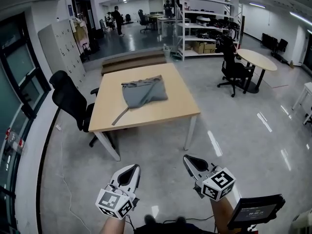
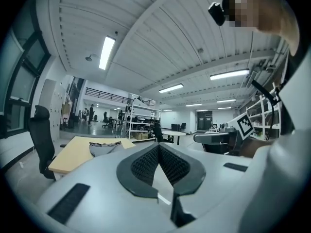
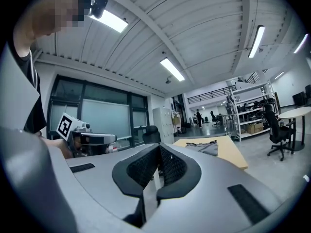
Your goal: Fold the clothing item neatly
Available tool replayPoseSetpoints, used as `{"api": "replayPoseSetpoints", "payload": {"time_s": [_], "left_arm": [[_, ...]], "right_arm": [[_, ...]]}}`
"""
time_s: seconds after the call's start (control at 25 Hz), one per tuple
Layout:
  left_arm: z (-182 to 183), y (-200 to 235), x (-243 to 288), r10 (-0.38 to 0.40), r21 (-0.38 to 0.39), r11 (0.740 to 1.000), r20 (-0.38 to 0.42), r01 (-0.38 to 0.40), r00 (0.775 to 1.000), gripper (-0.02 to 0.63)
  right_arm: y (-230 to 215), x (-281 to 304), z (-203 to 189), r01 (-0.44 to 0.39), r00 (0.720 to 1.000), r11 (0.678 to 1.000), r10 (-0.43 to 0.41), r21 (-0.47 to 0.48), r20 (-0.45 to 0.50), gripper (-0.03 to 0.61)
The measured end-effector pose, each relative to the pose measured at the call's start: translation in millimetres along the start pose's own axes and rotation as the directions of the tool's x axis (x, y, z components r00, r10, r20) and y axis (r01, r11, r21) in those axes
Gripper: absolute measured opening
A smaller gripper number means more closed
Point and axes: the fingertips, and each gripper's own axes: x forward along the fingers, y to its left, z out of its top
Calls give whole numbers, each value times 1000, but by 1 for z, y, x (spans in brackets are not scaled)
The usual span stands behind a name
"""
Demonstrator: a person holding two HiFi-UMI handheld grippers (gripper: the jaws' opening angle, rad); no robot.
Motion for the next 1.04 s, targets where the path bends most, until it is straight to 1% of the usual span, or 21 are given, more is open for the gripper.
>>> {"api": "replayPoseSetpoints", "payload": {"time_s": [0.16, 0.32, 0.52, 0.72, 0.88, 1.04], "left_arm": [[0, 17, -2, -6, -6, 1000, -5, 6, 1000, 0], [16, 30, -4, -12, -17, 1000, 15, 12, 1000, 0], [17, 50, -14, 40, -48, 998, 37, -38, 998, 0], [14, 53, -5, -22, -45, 999, 26, 23, 999, 0], [11, 51, -2, -32, -48, 998, 26, 33, 999, 0], [8, 45, 7, -65, -37, 997, 20, 66, 998, 0]], "right_arm": [[5, 19, 5, 17, 1000, 1000, -17, -6, 10, 8], [14, 29, 18, 26, 1000, 1000, -26, -12, 14, 8], [24, 52, 12, -21, 1000, 999, 21, -24, -1, 8], [31, 52, 10, 25, 1000, 1000, -25, -10, -4, 8], [28, 46, 6, 49, 999, 999, -49, -6, -10, 8], [20, 34, 4, 96, 995, 995, -96, -1, 2, 8]]}}
